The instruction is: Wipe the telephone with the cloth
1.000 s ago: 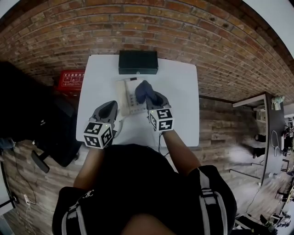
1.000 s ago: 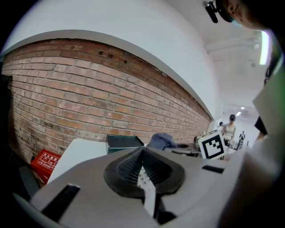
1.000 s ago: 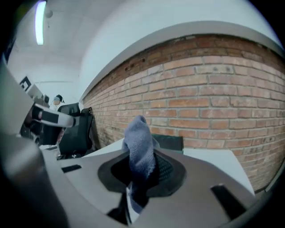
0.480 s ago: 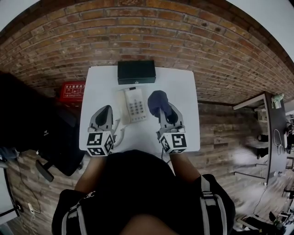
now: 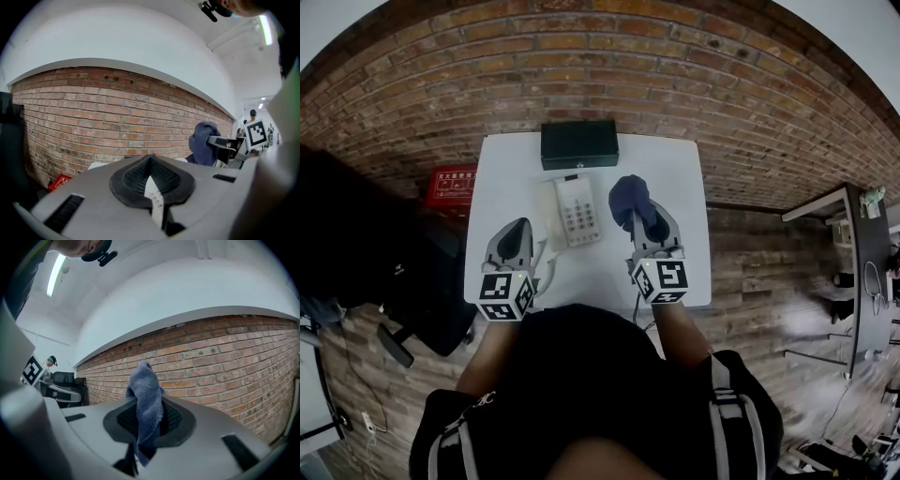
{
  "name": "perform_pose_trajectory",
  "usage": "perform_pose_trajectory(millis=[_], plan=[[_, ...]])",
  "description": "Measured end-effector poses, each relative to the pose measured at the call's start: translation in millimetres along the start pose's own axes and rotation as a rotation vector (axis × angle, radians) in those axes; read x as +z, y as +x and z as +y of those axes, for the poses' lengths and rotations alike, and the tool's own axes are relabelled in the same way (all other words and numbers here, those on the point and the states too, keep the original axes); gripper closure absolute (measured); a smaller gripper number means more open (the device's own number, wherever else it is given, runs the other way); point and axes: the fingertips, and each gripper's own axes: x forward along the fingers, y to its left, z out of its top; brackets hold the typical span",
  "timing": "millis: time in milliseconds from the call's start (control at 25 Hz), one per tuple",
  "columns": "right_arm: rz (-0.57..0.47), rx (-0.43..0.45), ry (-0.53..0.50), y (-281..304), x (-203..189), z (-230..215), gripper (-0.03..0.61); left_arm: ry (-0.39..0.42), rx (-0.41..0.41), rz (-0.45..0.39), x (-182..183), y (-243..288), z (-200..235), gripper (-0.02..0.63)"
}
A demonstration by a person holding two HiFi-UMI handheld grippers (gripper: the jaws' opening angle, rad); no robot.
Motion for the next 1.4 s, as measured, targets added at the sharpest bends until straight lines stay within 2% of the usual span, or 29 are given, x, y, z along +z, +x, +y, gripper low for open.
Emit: perform_pose_trajectory(millis=[640, 1000, 1400], plan=[[0.02, 0.053, -0.012, -3.7, 0.6, -3.2, 0.535, -0.026, 0.056, 0.006, -7.0, -15.5, -0.4, 0.617], [0.02, 0.085, -0.006, -12.0, 0.9, -0.6, 0.535, -0.03, 0.06, 0.008, -11.2, -22.7, -13.6, 0.618], [0.02, 0.182, -0.017, -32.3, -2.0, 7.8, 0.535, -0.049, 0.101, 0.025, -26.6, -40.0, -40.8, 0.618]])
